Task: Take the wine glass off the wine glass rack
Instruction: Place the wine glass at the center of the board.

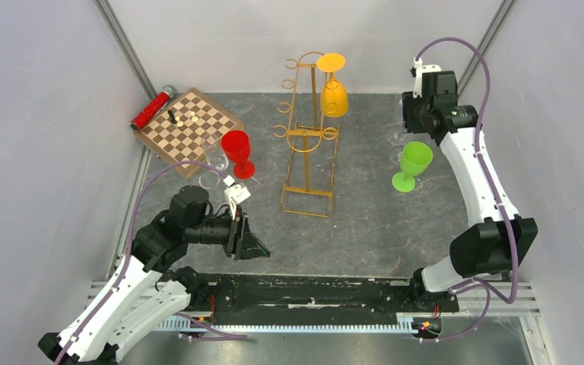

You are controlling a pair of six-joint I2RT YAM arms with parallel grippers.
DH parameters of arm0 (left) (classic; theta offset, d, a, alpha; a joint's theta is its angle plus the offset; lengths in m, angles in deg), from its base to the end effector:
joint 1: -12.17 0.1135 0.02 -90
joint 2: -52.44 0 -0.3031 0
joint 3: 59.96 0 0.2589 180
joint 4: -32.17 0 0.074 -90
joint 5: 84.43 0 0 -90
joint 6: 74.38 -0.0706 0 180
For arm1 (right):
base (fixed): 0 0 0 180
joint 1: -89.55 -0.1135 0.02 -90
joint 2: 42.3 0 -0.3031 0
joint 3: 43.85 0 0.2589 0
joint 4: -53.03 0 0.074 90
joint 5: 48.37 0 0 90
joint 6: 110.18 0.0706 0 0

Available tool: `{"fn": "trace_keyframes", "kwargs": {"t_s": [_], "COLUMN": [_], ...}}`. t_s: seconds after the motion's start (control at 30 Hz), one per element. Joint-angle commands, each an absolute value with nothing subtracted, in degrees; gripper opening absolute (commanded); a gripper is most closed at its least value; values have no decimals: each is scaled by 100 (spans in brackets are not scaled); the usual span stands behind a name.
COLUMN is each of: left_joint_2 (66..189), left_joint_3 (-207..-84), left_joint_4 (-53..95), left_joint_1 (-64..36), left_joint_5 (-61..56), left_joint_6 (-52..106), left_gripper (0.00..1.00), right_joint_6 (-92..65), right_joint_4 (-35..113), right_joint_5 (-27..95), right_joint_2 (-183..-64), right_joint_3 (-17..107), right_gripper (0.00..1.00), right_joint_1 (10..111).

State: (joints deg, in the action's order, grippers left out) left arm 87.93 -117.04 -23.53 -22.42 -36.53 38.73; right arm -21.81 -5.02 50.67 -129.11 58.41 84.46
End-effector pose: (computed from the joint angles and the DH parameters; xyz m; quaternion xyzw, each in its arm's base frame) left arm 0.0708 -0.1063 0.3139 0.2499 0.8035 -0.4889 0.2300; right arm 0.3580 0.0208 0.3878 -0.0219 0.9131 -0.0600 0.4027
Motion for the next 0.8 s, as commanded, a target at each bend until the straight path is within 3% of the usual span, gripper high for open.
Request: {"fn": "trace_keyframes", "kwargs": {"t_s": [0.0,0.27,0.77], "left_joint_2": [8787,8779,8879], "left_joint_3": [-11725,-11713,-11731], "left_joint_4": [-2166,-2164,-2218], "left_joint_1": [-2240,-2240,-2242], "left_joint_5": [-3662,-3624,-3499], "left_joint_6": [3780,3787,3814], "left_gripper": [49,49,49], "right_joint_6": [-2088,-1514,875], "right_joint_4": [-500,-365,1630], "right_joint_5": [4974,4047,2128], "right_joint_2": [-12837,-13210,-13668], "right_joint_3": [6578,7558,7457], "right_gripper": [46,52,53], "right_joint_1": [8424,8322,8298]}}
